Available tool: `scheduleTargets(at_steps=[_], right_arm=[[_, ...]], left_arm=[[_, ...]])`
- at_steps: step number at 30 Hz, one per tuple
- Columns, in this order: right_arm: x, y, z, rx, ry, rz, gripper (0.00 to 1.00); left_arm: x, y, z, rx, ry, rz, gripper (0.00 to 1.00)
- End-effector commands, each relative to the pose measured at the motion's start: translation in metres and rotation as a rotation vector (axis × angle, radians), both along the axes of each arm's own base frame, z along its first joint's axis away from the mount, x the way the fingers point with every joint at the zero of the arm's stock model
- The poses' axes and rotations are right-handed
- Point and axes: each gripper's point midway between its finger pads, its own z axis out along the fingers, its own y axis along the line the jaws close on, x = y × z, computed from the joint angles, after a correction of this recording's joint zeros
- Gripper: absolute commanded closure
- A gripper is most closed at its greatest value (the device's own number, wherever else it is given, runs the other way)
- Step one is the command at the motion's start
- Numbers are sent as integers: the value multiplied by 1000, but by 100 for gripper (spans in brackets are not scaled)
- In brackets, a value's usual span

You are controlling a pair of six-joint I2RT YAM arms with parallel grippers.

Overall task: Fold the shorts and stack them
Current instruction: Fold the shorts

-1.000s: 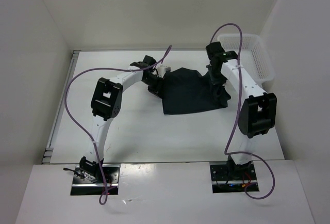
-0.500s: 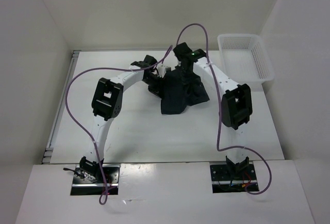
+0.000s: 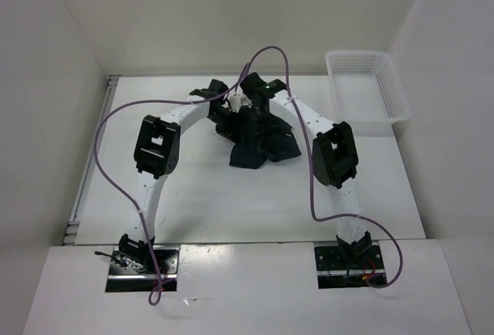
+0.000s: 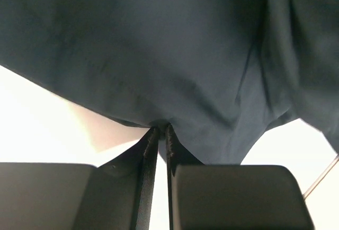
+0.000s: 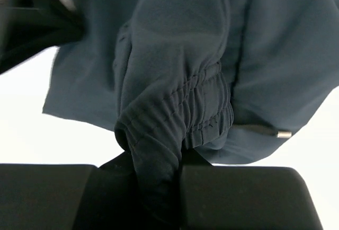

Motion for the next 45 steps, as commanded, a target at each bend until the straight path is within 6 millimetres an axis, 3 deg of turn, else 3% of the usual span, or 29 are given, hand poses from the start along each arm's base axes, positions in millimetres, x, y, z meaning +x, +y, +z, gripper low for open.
scheduleTargets(at_steps=[1, 6, 9, 10, 13, 14, 15, 17, 18, 20, 21, 23, 24, 25, 26, 28, 29, 30, 31, 33, 37, 41, 43, 44, 45], right_arm=[[-8, 59, 23, 135, -28, 61, 93], [-11, 88, 15, 204, -4, 101, 46], [-14, 103, 29, 283, 4, 146, 34], [-15, 107, 30, 303, 8, 165, 32], [-22, 118, 63, 397, -22, 247, 28], [-24, 120, 69, 415, -26, 256, 27], [-28, 120, 86, 441, -51, 295, 27], [-29, 118, 98, 450, -88, 321, 27], [-33, 114, 116, 457, -129, 353, 27], [-34, 105, 123, 437, -183, 375, 26], [-34, 86, 129, 396, -224, 371, 26], [-30, 68, 134, 365, -283, 361, 26], [-26, 46, 120, 326, -268, 327, 26], [-22, 29, 128, 297, -317, 316, 26], [-19, 5, 109, 251, -293, 282, 26], [-16, -25, 100, 168, -322, 276, 25], [-10, -34, 93, 143, -344, 273, 25], [-17, -48, 70, 97, -305, 276, 25], [-15, -59, 65, 55, -315, 290, 23], [-21, -68, 45, 36, -282, 291, 23], [-22, -80, 31, 73, -261, 291, 20], [-45, -87, 12, 68, -218, 405, 19], [-54, -92, -5, 59, -199, 416, 18], [-55, -93, -5, 56, -206, 426, 18], [-54, -92, -9, 58, -217, 426, 18]], left_arm=[[5, 5, -3, 16, -8, 6, 83], [14, 16, -3, 21, -19, 32, 83], [26, 37, 1, 40, -39, 81, 82], [30, 46, 0, 56, -44, 100, 79], [44, 85, 8, 103, -71, 186, 67], [53, 105, 17, 106, -92, 230, 64], [54, 116, 20, 115, -96, 253, 58], [60, 136, 36, 111, -116, 295, 55], [58, 138, 40, 119, -118, 299, 55], [61, 144, 62, 122, -149, 315, 53], [61, 144, 69, 118, -163, 316, 53], [55, 133, 91, 107, -198, 295, 51], [48, 118, 96, 87, -200, 261, 50], [39, 107, 107, 71, -207, 236, 50], [28, 85, 109, 59, -204, 188, 48], [14, 64, 106, 47, -189, 136, 47], [8, 55, 103, 48, -179, 114, 47], [1, 40, 91, 54, -157, 80, 46], [4, 36, 88, 63, -169, 75, 46], [7, 30, 74, 78, -154, 66, 46], [18, 23, 71, 57, -157, 58, 40], [11, 6, 61, 81, -149, 24, 38], [16, 10, 51, 145, -172, 41, 38], [17, 13, 37, 173, -155, 46, 38], [20, 15, 37, 183, -170, 54, 38]])
